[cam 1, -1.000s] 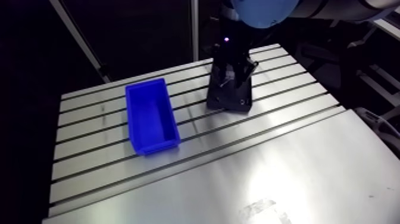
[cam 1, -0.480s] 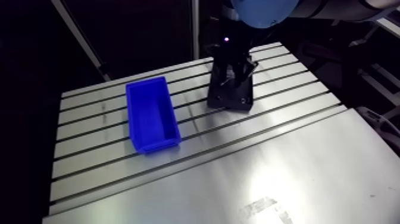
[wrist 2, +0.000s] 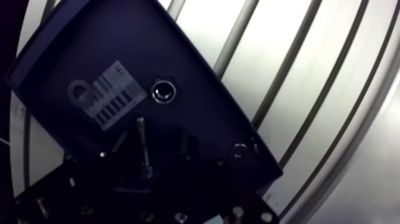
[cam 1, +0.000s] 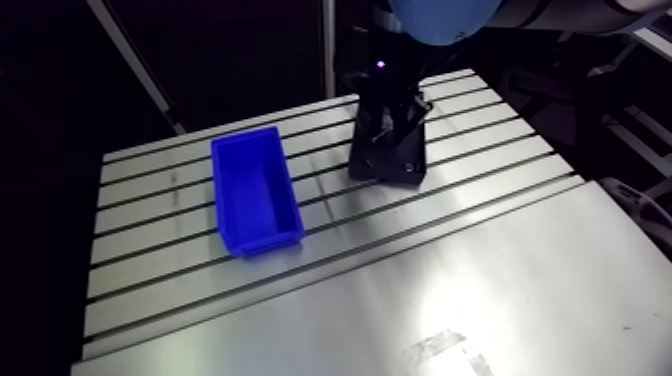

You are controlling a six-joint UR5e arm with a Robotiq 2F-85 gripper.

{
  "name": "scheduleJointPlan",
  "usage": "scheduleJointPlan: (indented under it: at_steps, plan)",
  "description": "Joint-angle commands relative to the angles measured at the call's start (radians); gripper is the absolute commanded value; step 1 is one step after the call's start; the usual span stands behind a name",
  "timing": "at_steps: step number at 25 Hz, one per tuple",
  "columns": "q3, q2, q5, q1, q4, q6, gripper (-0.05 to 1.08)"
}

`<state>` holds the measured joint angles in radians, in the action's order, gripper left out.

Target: Pick up the M10 bolt from the tray and put it into the blue bin.

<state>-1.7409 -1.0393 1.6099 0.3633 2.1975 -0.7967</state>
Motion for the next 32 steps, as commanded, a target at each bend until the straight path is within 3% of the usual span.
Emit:
scheduleJointPlan:
  at_steps: [1,32]
  plan:
    - [0.004,0.002,-0.002,-0.007,0.000,0.000,0.50]
    - [0.011,0.006,0.000,-0.021,0.002,0.020,0.62]
